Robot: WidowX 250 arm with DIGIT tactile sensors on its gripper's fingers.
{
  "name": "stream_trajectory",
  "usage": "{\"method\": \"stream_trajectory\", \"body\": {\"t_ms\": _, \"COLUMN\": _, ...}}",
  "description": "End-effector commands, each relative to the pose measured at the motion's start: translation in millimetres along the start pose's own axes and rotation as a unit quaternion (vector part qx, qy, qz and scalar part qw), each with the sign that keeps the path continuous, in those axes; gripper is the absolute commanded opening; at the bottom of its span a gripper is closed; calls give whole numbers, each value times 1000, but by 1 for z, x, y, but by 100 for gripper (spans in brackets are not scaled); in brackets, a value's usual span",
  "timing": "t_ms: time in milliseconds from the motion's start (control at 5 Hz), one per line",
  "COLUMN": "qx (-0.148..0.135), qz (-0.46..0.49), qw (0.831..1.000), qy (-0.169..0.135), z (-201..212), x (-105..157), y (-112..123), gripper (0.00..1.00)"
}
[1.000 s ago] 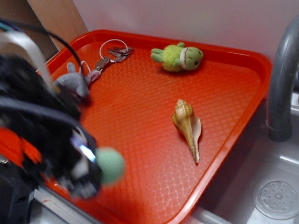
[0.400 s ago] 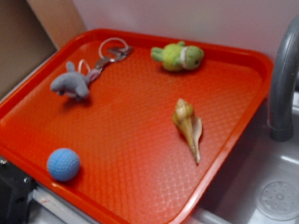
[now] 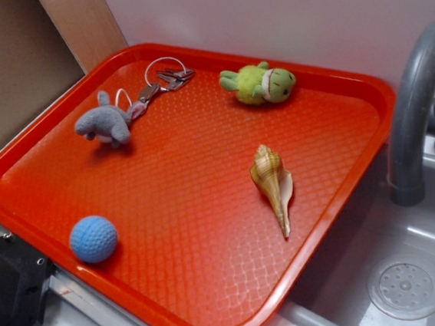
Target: Grab the green ball.
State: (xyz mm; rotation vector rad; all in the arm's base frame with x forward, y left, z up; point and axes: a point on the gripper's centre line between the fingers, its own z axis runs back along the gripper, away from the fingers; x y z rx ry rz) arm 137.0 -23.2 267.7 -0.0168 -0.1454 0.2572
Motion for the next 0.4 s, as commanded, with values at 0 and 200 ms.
{"method": "stream_trajectory", "body": {"t_ms": 0, "qx": 11, "qz": 38, "qw": 999, "qy": 23, "z": -14, "x": 13, "y": 5, "gripper": 0}}
{"method": "stream_trajectory", "body": {"t_ms": 200, "qx": 13, "qz": 17, "qw": 1000, "qy": 17, "z": -13, "x": 11, "y": 0, "gripper": 0}}
